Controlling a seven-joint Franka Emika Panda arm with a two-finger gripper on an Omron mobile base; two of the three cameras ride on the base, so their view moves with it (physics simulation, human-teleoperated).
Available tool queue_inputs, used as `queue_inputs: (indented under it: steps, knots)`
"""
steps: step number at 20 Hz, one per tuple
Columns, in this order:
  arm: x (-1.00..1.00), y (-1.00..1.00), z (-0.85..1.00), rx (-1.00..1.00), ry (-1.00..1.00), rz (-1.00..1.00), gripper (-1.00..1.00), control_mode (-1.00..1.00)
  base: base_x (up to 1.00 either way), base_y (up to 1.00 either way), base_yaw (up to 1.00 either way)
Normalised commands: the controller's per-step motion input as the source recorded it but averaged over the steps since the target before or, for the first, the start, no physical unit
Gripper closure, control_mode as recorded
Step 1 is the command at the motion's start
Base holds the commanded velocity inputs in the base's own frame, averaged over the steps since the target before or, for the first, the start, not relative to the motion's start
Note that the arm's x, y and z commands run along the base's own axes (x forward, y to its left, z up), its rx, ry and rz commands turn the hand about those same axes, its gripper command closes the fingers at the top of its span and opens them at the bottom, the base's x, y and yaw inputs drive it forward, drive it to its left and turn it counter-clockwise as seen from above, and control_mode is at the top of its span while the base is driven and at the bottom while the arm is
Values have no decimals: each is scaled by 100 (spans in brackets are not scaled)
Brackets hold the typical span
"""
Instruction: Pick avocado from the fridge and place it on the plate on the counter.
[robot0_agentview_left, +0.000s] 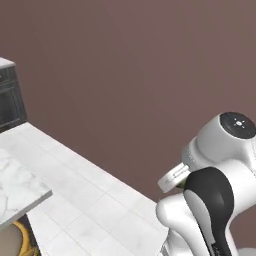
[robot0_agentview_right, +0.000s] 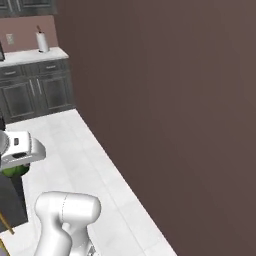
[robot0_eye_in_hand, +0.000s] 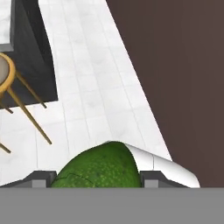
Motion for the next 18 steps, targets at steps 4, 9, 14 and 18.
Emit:
queue_inputs:
  steps: [4,9,14,18]
  knots:
    - [0,0,0,0,0,0,100,100,100,35,12]
    - [0,0,0,0,0,0,100,100,100,79,24]
    - [0,0,0,0,0,0,100,100,100,72,31]
    - [0,0,0,0,0,0,100,100,100,-8,27]
